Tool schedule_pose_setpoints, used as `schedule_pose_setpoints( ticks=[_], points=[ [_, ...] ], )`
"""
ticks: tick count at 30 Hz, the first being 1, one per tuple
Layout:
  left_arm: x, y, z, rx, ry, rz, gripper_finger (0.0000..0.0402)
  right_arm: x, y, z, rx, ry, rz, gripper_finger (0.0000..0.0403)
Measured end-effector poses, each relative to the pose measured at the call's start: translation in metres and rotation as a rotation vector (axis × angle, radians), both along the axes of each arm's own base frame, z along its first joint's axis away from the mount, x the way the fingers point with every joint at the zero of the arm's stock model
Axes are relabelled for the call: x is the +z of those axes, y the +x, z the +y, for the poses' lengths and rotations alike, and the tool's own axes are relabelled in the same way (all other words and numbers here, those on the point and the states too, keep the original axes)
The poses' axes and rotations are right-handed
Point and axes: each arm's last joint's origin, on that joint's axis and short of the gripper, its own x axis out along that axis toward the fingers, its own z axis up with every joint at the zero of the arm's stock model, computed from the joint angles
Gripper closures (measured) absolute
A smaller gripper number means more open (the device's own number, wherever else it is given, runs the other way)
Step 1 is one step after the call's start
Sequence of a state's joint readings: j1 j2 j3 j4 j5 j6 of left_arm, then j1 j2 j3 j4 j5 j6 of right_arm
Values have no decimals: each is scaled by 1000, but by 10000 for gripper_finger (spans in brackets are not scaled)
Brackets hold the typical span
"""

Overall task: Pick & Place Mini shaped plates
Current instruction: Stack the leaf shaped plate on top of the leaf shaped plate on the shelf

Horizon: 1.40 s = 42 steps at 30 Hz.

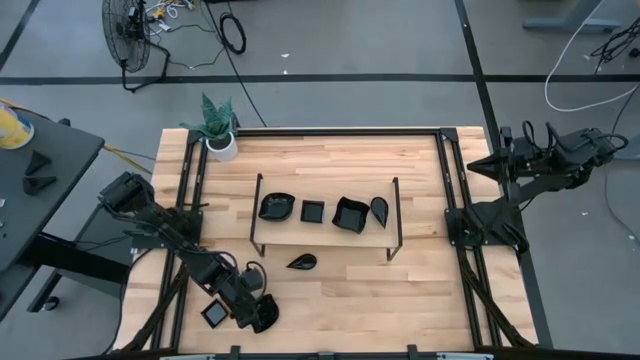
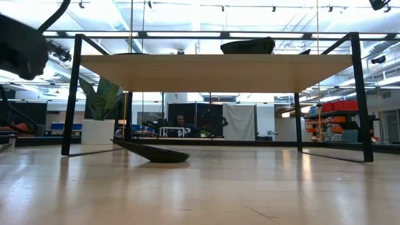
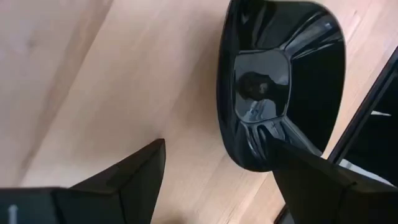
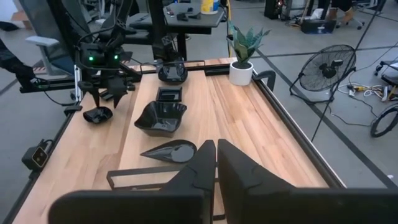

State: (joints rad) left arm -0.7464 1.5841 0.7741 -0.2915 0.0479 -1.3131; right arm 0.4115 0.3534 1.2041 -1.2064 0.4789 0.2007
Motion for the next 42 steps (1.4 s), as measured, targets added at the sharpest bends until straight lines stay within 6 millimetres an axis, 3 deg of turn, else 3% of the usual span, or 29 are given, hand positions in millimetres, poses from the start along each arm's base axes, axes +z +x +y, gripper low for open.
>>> schedule_pose_setpoints(
  ticks=[16, 30, 42],
  points=[
    [-4, -1, 0, -5, -38, -19, 281, 0, 0, 0, 0, 0, 0, 379],
    [-4, -1, 0, -32, -49, -14, 388, 0, 0, 0, 0, 0, 0, 379],
    [6, 2, -6, -79, -138, -25, 398, 0, 0, 0, 0, 0, 0, 379]
  ],
)
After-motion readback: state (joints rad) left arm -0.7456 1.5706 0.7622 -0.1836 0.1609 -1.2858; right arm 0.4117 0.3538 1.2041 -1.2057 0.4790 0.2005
